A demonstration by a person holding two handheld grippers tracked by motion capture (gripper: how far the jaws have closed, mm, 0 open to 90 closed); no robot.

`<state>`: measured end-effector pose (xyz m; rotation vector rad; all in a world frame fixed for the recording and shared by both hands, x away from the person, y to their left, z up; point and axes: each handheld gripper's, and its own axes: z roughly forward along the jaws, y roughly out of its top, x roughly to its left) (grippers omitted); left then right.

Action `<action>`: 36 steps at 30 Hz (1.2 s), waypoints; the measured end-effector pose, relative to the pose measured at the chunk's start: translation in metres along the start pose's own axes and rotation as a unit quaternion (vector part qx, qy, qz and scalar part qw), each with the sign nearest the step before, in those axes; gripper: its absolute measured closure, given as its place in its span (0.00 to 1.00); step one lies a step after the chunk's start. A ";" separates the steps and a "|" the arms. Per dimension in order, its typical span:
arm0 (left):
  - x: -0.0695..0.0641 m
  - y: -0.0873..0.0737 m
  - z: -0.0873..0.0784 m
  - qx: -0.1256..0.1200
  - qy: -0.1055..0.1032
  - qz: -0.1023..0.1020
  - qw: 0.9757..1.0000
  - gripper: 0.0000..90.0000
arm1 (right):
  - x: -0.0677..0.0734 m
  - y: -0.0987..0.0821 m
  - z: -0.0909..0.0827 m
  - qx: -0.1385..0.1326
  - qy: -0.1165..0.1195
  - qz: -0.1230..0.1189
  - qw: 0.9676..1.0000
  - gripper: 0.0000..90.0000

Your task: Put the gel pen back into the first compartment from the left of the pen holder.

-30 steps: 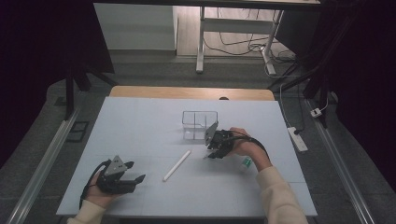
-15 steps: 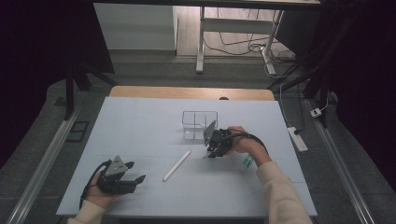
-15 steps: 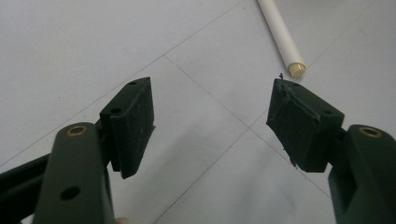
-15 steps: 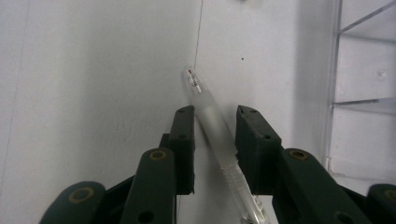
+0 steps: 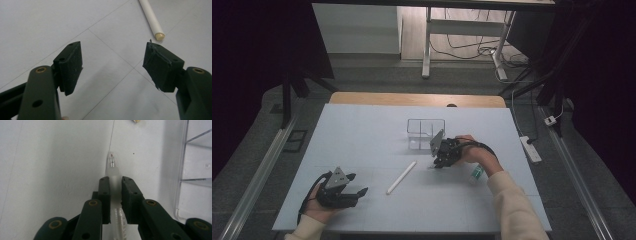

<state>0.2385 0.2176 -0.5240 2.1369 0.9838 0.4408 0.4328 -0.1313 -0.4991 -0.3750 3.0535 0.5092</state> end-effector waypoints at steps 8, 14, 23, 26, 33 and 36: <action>-0.001 0.000 0.000 0.001 0.001 0.002 1.000 0.35 | 0.000 0.000 0.000 -0.005 -0.003 -0.009 1.000 0.88; 0.000 0.000 0.000 -0.001 0.001 0.000 1.000 0.35 | 0.002 -0.001 -0.001 -0.013 -0.021 0.001 1.000 0.89; 0.000 0.000 0.000 -0.001 0.001 -0.001 1.000 0.35 | 0.007 -0.007 -0.016 -0.057 -0.035 0.039 0.997 0.89; 0.000 0.000 0.000 -0.001 0.001 -0.002 1.000 0.35 | 0.008 -0.009 -0.020 -0.071 -0.043 0.052 0.995 0.89; 0.000 0.000 0.000 -0.001 0.001 -0.002 1.000 0.35 | 0.010 -0.017 -0.030 -0.109 -0.060 0.083 0.989 0.89; 0.000 0.000 0.000 -0.001 0.001 -0.002 1.000 0.35 | 0.013 -0.019 -0.036 -0.123 -0.072 0.093 0.985 0.89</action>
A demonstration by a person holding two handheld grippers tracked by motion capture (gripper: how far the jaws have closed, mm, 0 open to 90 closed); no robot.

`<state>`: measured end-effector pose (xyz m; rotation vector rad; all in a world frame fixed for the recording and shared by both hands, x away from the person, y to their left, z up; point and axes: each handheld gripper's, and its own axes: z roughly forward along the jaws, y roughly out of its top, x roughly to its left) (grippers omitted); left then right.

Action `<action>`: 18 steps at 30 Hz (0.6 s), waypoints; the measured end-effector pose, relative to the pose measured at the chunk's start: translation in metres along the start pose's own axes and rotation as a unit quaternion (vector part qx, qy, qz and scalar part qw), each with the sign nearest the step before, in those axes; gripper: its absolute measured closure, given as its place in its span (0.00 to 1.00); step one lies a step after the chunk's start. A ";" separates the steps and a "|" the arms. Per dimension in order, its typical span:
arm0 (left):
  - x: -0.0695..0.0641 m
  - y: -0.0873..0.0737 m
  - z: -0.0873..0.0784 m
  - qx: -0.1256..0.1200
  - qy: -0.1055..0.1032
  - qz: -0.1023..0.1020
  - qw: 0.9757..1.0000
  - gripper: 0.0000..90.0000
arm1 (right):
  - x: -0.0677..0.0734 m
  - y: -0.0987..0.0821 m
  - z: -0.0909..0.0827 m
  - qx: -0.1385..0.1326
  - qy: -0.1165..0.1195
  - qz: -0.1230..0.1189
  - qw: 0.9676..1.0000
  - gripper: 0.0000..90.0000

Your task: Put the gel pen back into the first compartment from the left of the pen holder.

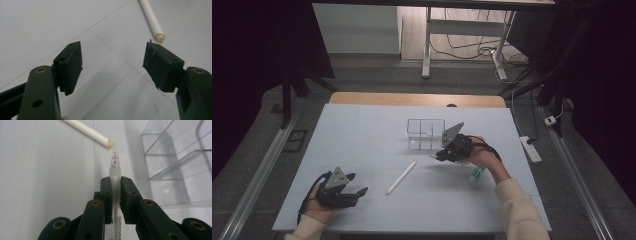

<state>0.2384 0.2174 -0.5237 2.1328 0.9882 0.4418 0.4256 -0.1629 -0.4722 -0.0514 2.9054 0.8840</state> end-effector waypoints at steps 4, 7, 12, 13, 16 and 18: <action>0.000 0.000 0.000 0.000 0.000 0.000 1.000 0.35 | 0.001 -0.002 -0.007 -0.024 -0.012 0.017 1.000 0.89; 0.000 0.000 0.000 0.000 0.000 0.000 1.000 0.35 | 0.003 -0.003 -0.012 -0.039 -0.019 0.027 0.999 0.89; 0.000 0.000 0.000 0.000 0.000 -0.001 1.000 0.35 | 0.007 -0.001 -0.019 -0.067 -0.029 0.040 0.997 0.89; 0.000 0.000 0.000 -0.001 0.000 -0.001 1.000 0.35 | 0.008 -0.001 -0.021 -0.073 -0.030 0.044 0.996 0.89; 0.000 0.000 0.000 -0.001 0.000 -0.002 1.000 0.35 | 0.009 0.000 -0.024 -0.090 -0.037 0.053 0.994 0.89; 0.000 0.000 0.000 -0.001 0.000 -0.002 1.000 0.35 | 0.010 0.001 -0.027 -0.099 -0.043 0.061 0.992 0.89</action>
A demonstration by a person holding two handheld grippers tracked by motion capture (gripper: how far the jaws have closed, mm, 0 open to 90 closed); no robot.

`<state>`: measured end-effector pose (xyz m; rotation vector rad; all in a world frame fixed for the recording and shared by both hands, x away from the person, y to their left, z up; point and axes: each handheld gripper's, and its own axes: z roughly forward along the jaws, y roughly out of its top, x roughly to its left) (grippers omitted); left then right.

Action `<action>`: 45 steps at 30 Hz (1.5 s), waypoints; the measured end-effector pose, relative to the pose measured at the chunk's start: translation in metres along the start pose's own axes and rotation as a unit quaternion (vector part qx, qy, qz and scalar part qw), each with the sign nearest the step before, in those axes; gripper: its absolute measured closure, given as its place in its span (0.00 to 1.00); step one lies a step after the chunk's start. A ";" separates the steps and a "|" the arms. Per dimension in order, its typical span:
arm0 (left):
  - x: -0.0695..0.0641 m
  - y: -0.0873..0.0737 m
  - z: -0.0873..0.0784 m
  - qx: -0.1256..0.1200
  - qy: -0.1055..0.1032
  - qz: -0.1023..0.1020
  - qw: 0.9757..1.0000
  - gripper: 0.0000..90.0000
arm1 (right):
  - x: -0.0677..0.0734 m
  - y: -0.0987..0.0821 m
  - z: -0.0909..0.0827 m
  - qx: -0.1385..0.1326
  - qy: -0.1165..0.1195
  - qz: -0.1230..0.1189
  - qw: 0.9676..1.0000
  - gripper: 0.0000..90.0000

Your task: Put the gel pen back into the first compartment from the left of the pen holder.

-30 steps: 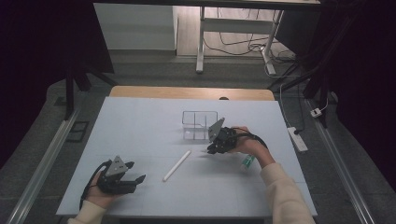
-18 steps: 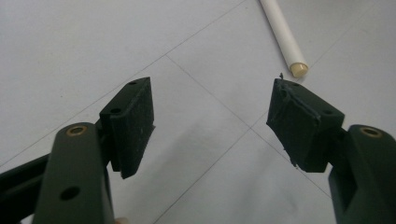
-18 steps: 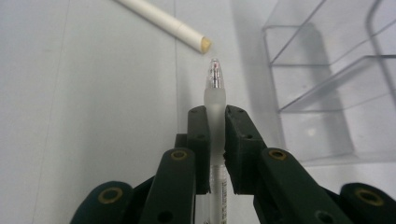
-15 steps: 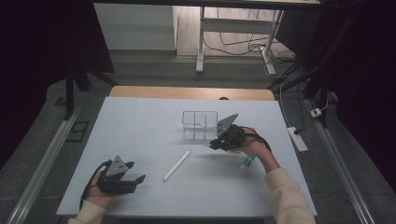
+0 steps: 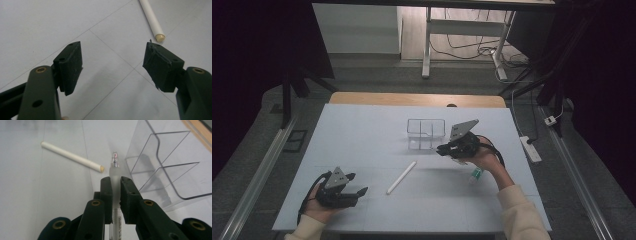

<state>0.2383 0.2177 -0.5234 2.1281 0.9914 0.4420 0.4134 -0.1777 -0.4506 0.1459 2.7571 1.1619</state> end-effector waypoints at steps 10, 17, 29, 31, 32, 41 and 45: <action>0.000 0.000 0.000 0.000 0.000 0.000 1.000 0.35 | 0.004 0.003 -0.010 -0.055 -0.021 0.039 0.998 0.89; 0.000 0.000 0.000 -0.001 0.001 0.000 1.000 0.35 | 0.009 0.007 -0.012 -0.071 -0.038 0.053 0.995 0.89; 0.000 0.001 -0.002 -0.005 0.006 -0.001 1.000 0.35 | 0.014 0.016 -0.019 -0.118 -0.071 0.082 0.987 0.89; 0.000 0.001 -0.002 -0.007 0.007 -0.001 1.000 0.35 | 0.015 0.017 -0.021 -0.131 -0.075 0.089 0.985 0.89; 0.001 0.000 -0.003 -0.007 0.008 -0.002 1.000 0.35 | 0.016 0.018 -0.022 -0.136 -0.079 0.090 0.983 0.89; 0.001 0.000 -0.003 -0.006 0.008 -0.001 1.000 0.35 | 0.022 0.026 -0.029 -0.177 -0.107 0.105 0.973 0.88; 0.001 0.000 -0.002 -0.006 0.008 -0.001 1.000 0.35 | 0.023 0.027 -0.030 -0.189 -0.110 0.110 0.970 0.88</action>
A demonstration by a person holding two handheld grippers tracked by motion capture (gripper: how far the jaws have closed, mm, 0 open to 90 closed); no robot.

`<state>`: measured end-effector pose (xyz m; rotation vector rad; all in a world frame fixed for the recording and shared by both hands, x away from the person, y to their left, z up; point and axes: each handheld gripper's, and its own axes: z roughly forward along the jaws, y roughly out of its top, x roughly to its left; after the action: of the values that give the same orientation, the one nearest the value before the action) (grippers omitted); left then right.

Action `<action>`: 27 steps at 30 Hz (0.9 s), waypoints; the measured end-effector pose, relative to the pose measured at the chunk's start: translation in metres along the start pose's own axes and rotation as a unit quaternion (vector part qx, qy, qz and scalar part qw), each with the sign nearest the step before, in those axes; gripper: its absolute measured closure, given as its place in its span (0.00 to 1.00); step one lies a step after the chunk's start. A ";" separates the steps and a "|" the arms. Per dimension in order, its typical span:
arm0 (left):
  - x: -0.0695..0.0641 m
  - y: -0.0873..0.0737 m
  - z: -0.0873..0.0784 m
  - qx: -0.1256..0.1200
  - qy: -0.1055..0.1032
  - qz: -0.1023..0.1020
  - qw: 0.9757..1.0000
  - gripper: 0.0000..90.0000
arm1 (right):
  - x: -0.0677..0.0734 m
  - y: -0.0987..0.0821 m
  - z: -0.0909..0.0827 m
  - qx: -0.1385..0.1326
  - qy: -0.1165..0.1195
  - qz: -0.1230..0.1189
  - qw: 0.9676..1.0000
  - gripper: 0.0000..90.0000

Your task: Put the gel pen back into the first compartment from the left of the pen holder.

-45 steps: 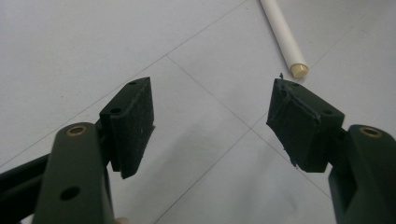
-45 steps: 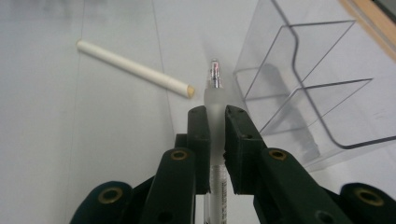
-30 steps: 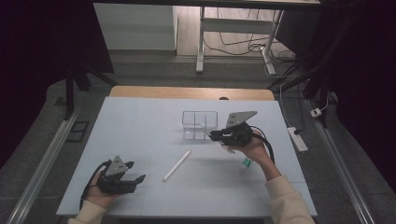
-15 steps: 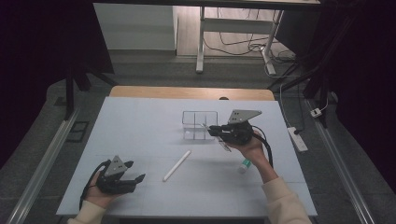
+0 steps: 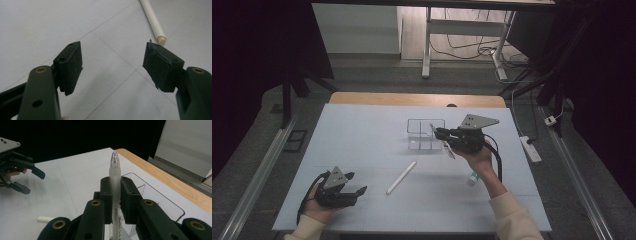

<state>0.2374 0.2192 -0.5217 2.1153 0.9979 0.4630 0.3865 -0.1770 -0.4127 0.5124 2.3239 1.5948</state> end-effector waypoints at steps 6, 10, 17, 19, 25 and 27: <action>0.000 0.000 0.000 0.000 0.000 0.000 1.000 0.35 | 0.001 0.001 -0.001 -0.016 -0.011 0.009 1.000 0.89; 0.001 0.000 0.000 0.000 0.000 -0.001 1.000 0.35 | 0.001 0.003 -0.002 -0.030 -0.020 0.011 0.999 0.88; 0.001 -0.001 0.000 0.000 0.000 -0.004 1.000 0.35 | 0.001 0.007 0.003 -0.039 -0.033 0.029 0.998 0.88; 0.001 -0.001 0.000 0.001 -0.001 -0.004 1.000 0.35 | 0.001 0.008 0.006 -0.043 -0.034 0.030 0.998 0.88; 0.002 -0.001 0.000 0.000 -0.002 -0.006 1.000 0.35 | 0.000 0.016 0.017 -0.052 -0.035 0.034 0.997 0.88; 0.003 -0.001 0.000 -0.001 -0.002 -0.007 1.000 0.35 | -0.001 0.019 0.020 -0.053 -0.036 0.034 0.997 0.88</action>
<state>0.2382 0.2221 -0.5225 2.1045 1.0090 0.4531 0.3977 -0.1548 -0.4022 0.6201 2.1776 1.6907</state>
